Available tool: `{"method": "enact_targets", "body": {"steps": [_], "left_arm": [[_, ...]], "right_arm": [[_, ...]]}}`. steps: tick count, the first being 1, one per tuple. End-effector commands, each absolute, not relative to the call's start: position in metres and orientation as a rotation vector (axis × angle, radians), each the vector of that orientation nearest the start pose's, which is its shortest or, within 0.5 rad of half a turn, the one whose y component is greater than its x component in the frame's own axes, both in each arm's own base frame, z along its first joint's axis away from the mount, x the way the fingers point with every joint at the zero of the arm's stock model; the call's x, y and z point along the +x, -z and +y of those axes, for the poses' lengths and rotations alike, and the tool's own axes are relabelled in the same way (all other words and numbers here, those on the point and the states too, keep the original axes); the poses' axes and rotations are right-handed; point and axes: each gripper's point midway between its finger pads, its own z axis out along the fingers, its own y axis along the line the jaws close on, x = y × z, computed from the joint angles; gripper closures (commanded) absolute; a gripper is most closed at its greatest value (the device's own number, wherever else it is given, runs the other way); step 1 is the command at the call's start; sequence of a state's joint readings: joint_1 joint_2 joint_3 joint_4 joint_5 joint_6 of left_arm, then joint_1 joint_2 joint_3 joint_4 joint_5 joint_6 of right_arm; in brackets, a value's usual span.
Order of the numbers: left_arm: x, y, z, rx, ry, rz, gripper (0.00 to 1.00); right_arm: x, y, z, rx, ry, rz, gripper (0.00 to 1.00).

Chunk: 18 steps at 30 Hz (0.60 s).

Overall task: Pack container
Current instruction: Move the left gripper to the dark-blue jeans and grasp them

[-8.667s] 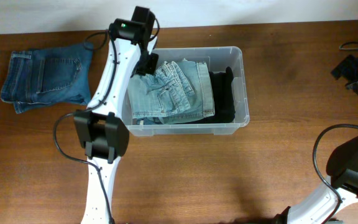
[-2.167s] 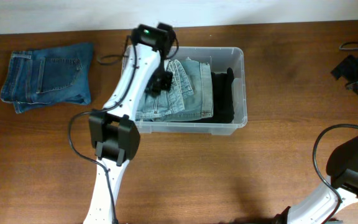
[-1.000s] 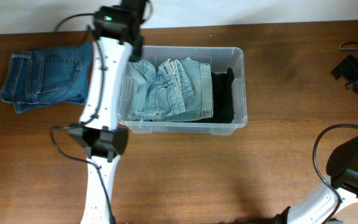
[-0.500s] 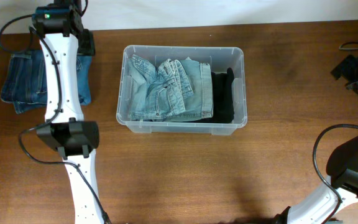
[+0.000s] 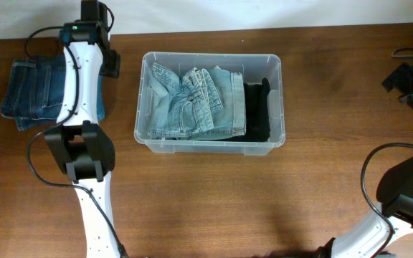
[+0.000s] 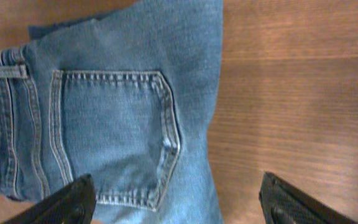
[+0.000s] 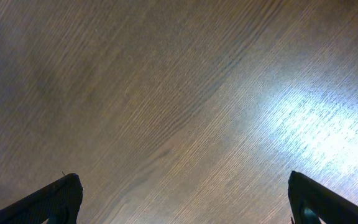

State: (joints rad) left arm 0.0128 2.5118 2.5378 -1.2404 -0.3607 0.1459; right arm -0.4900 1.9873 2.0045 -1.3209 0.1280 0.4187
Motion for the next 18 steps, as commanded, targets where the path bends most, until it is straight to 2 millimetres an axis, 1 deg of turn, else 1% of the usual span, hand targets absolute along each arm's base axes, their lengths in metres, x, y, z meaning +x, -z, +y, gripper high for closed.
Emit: {"method": "enact_targets", "body": {"steps": [1, 5, 8, 12, 18], "left_arm": [[0.556, -0.107, 0.077, 0.125, -0.619, 2.775, 0.15], [0.556, -0.097, 0.077, 0.127, -0.619, 2.781, 0.15], [0.556, -0.082, 0.075, 0.135, -0.603, 2.795, 0.15], [0.553, -0.069, 0.074, 0.143, -0.589, 2.815, 0.16], [0.550, -0.055, 0.082, 0.120, -0.592, 2.831, 0.16]], "right_arm": [[0.372, -0.178, -0.227, 1.299, 0.219, 2.578, 0.02], [0.372, -0.178, -0.227, 1.299, 0.219, 2.578, 0.02], [0.372, -0.178, -0.227, 1.298, 0.219, 2.577, 0.02], [0.372, -0.178, -0.227, 1.299, 0.219, 2.578, 0.02], [0.372, -0.178, -0.227, 1.298, 0.219, 2.577, 0.02]]}}
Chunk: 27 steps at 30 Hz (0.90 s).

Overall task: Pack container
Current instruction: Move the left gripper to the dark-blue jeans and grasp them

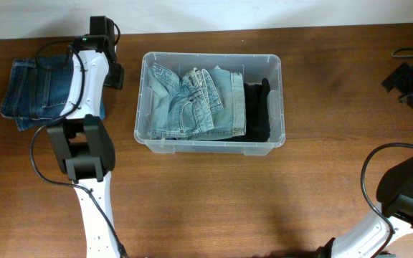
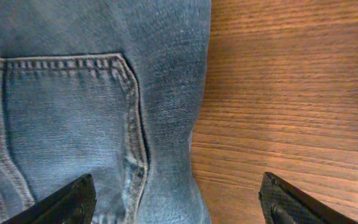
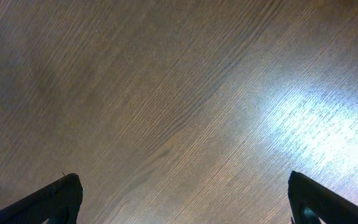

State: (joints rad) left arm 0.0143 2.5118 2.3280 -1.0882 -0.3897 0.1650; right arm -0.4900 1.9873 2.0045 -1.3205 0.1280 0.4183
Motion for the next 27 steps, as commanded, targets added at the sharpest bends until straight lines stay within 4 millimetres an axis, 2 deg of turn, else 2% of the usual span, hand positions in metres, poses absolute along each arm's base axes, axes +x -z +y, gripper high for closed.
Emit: {"method": "enact_targets", "body": {"steps": [1, 16, 23, 27], "left_arm": [[0.549, -0.053, 0.085, 0.113, -0.593, 2.834, 0.16], [0.543, -0.038, 0.111, 0.043, -0.561, 2.866, 0.20], [0.541, -0.005, 0.112, 0.053, -0.562, 2.912, 0.20], [0.538, 0.005, 0.112, 0.059, -0.562, 2.932, 0.20]], "right_arm": [[0.372, -0.178, -0.227, 1.299, 0.219, 2.578, 0.02], [0.372, -0.178, -0.227, 1.298, 0.219, 2.577, 0.02], [0.372, -0.178, -0.227, 1.298, 0.219, 2.577, 0.02], [0.372, -0.178, -0.227, 1.298, 0.219, 2.577, 0.02]]}}
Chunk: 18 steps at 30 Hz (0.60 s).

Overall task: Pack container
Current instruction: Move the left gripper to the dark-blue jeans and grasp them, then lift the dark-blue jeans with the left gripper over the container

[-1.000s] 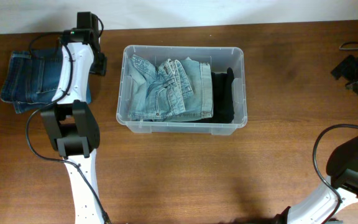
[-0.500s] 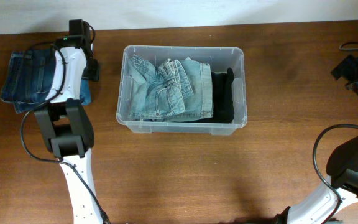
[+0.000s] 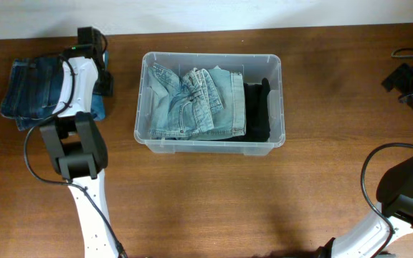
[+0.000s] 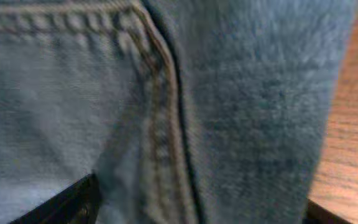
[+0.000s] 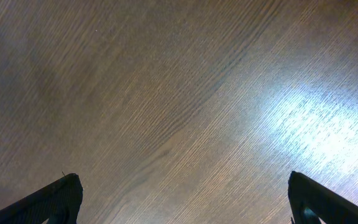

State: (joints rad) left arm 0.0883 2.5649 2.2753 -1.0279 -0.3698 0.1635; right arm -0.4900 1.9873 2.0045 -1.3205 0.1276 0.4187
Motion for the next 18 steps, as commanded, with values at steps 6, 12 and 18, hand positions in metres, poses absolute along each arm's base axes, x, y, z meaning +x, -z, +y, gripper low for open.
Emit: {"method": "enact_targets", "body": {"steps": [6, 12, 18], "left_arm": [[0.538, 0.005, 0.112, 0.058, -0.562, 2.932, 0.42], [0.539, 0.004, 0.112, 0.051, -0.563, 2.928, 0.89], [0.542, -0.025, 0.113, -0.100, -0.550, 2.891, 0.99]], "right_arm": [[0.372, -0.178, -0.227, 1.299, 0.219, 2.578, 0.02], [0.372, -0.178, -0.227, 1.298, 0.219, 2.577, 0.02], [0.372, -0.178, -0.227, 1.299, 0.219, 2.578, 0.02]]}}
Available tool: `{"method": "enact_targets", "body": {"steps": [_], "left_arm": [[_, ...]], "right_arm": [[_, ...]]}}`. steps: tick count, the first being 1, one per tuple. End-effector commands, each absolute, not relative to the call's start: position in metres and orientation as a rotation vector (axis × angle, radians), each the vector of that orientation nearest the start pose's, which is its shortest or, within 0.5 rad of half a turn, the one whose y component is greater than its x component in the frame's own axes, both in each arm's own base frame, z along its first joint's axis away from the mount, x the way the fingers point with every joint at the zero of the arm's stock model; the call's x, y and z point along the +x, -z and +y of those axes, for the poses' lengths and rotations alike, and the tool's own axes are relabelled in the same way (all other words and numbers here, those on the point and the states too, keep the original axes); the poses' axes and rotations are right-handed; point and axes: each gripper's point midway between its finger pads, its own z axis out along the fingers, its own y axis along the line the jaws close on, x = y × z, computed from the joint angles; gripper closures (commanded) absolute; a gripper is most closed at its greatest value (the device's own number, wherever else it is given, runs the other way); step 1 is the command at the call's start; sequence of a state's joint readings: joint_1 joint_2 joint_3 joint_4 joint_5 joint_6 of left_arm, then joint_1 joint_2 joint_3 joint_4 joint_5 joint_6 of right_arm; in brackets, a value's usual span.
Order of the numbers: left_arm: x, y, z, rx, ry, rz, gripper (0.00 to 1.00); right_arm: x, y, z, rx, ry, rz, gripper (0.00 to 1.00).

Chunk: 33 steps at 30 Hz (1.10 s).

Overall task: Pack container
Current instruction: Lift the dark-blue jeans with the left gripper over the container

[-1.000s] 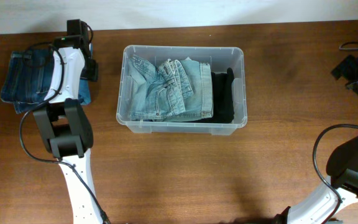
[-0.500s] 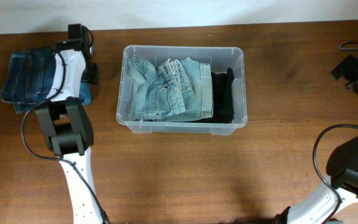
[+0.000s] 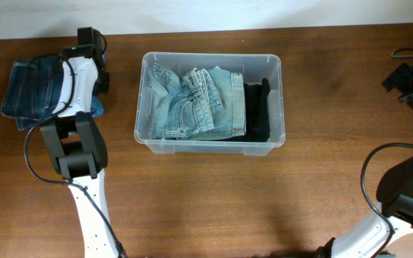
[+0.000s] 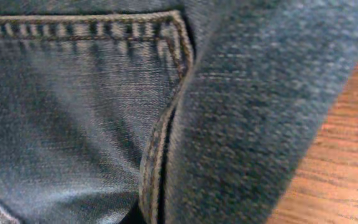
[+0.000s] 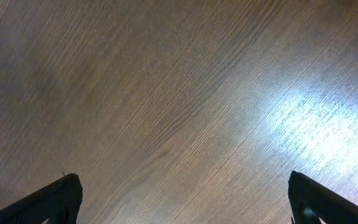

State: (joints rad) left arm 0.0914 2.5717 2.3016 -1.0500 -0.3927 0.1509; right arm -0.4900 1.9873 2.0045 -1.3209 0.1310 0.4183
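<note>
Folded dark blue jeans (image 3: 31,89) lie at the table's left. My left gripper (image 3: 100,77) is down on their right edge. In the left wrist view denim (image 4: 92,112) fills the frame, a pocket seam bunches into a raised fold at the left gripper (image 4: 160,214), and the fingers are hidden in the cloth. The clear plastic container (image 3: 210,56) in the middle holds light blue jeans (image 3: 199,100) and a black garment (image 3: 258,111). My right gripper (image 5: 185,199) hangs open over bare wood, one finger (image 5: 55,199) at each lower corner.
Dark cables and gear (image 3: 407,77) lie at the far right back. The right arm's base (image 3: 407,186) stands at the right edge, the left arm's base (image 3: 81,154) in front of the folded jeans. Bare wooden tabletop (image 3: 264,201) lies in front of the container.
My left gripper's fingertips, then visible at the lower corners of its view, have gone into the denim. The cloth is now bunched into a fold between them. The right arm has not moved.
My left gripper was open above the right edge of the folded jeans, with wood beside them. It then stood lower over the pocket, then close against the denim, and now the cloth is pinched up. The container and the right arm stayed as they were.
</note>
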Motion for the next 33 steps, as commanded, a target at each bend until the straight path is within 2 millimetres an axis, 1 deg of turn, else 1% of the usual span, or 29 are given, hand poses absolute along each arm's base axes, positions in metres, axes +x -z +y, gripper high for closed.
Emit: {"method": "enact_targets", "body": {"steps": [1, 3, 4, 7, 10, 12, 14, 16, 20, 23, 28, 29, 33], "left_arm": [[0.544, -0.037, 0.113, -0.138, -0.544, 2.871, 0.99], [0.549, -0.062, 0.110, -0.191, -0.504, 2.831, 0.99], [0.551, -0.074, 0.106, -0.189, -0.462, 2.818, 0.99], [0.558, -0.121, 0.085, -0.175, -0.273, 2.755, 0.99], [0.555, -0.174, 0.069, -0.208, -0.139, 2.674, 0.99], [0.547, -0.207, 0.069, -0.271, -0.126, 2.622, 0.99], [0.536, -0.237, 0.067, -0.312, -0.112, 2.577, 0.99], [0.523, -0.269, 0.065, -0.334, -0.100, 2.528, 0.99], [0.493, -0.319, 0.060, -0.325, -0.090, 2.459, 0.99], [0.468, -0.350, 0.054, -0.312, -0.083, 2.423, 0.99], [0.437, -0.387, 0.040, -0.272, -0.072, 2.363, 0.99], [0.429, -0.397, 0.036, -0.237, -0.076, 2.348, 0.99], [0.417, -0.407, 0.028, -0.215, -0.067, 2.335, 0.99]], "right_arm": [[0.372, -0.178, -0.227, 1.299, 0.219, 2.578, 0.02], [0.372, -0.178, -0.227, 1.299, 0.219, 2.578, 0.02], [0.372, -0.178, -0.227, 1.299, 0.219, 2.578, 0.02], [0.372, -0.178, -0.227, 1.299, 0.219, 2.578, 0.02], [0.372, -0.178, -0.227, 1.298, 0.219, 2.577, 0.02], [0.372, -0.178, -0.227, 1.299, 0.219, 2.578, 0.02], [0.372, -0.178, -0.227, 1.298, 0.219, 2.577, 0.02], [0.372, -0.178, -0.227, 1.298, 0.219, 2.577, 0.02], [0.372, -0.178, -0.227, 1.299, 0.219, 2.578, 0.02], [0.372, -0.178, -0.227, 1.299, 0.219, 2.578, 0.02], [0.372, -0.178, -0.227, 1.299, 0.219, 2.578, 0.02], [0.372, -0.178, -0.227, 1.299, 0.219, 2.578, 0.02], [0.372, -0.178, -0.227, 1.299, 0.219, 2.578, 0.02]]}}
